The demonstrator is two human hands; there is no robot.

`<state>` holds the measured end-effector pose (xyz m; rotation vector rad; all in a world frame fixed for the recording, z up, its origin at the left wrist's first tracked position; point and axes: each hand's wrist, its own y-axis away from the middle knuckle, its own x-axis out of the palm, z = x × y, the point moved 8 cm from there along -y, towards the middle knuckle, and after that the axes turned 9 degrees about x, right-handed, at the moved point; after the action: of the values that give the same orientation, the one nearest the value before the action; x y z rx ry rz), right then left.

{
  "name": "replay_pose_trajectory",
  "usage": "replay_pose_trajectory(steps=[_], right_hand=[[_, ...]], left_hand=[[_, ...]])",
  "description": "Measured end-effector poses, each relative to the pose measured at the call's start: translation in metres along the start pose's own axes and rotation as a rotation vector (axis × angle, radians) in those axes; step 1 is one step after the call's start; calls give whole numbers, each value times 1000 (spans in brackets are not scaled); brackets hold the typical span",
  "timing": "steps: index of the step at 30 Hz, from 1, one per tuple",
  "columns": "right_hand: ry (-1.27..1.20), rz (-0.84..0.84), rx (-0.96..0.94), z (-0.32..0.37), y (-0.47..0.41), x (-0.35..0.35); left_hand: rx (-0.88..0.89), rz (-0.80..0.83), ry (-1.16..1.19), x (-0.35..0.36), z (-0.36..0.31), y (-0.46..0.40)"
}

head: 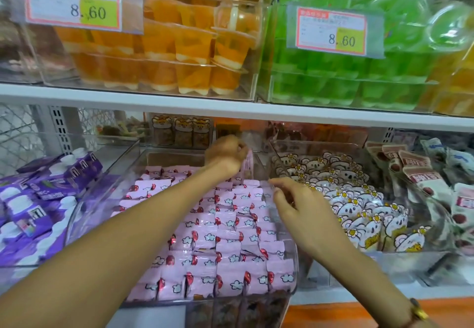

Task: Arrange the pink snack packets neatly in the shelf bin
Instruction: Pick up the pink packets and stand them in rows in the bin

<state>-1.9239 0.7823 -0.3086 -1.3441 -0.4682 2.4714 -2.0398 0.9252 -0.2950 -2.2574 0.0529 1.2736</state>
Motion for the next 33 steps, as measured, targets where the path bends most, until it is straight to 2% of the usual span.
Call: replay_pose_trajectory(steps=[6, 8, 10, 13, 16, 18, 21, 23, 25, 28, 30, 33], right_hand=[[-32, 17, 55, 5, -13, -7], [-26, 5, 72, 8, -27, -11], [-52, 51, 85, 16, -40, -12], [-380, 249, 62, 38, -46, -3], [-534, 261, -4, 52, -45, 0], [-634, 254, 89, 46, -44, 2], [-1041, 377, 488, 22, -37, 12], [-1213, 445, 621, 15, -32, 15], [-1283, 493, 654, 14, -27, 17], [-1289, 573, 641, 16, -23, 18], [-1255, 586, 619, 14, -24, 16], [-1215, 497, 591, 4, -31, 9]], left_hand=[[-67, -411, 348, -55, 13, 28], [-158, -517, 467, -70, 24, 38], [-277, -535, 608, -73, 35, 46], [-440, -492, 950, -61, 40, 60], [-553, -388, 1204, -49, 36, 73], [-508, -304, 1152, -53, 35, 78], [-192, -82, 840, -65, 19, 79], [16, 67, 711, -63, 5, 82], [156, 136, 605, -62, -4, 85], [296, 35, 351, -72, -8, 83], [289, 52, 347, -71, -7, 79], [169, 173, 492, -57, -2, 76]])
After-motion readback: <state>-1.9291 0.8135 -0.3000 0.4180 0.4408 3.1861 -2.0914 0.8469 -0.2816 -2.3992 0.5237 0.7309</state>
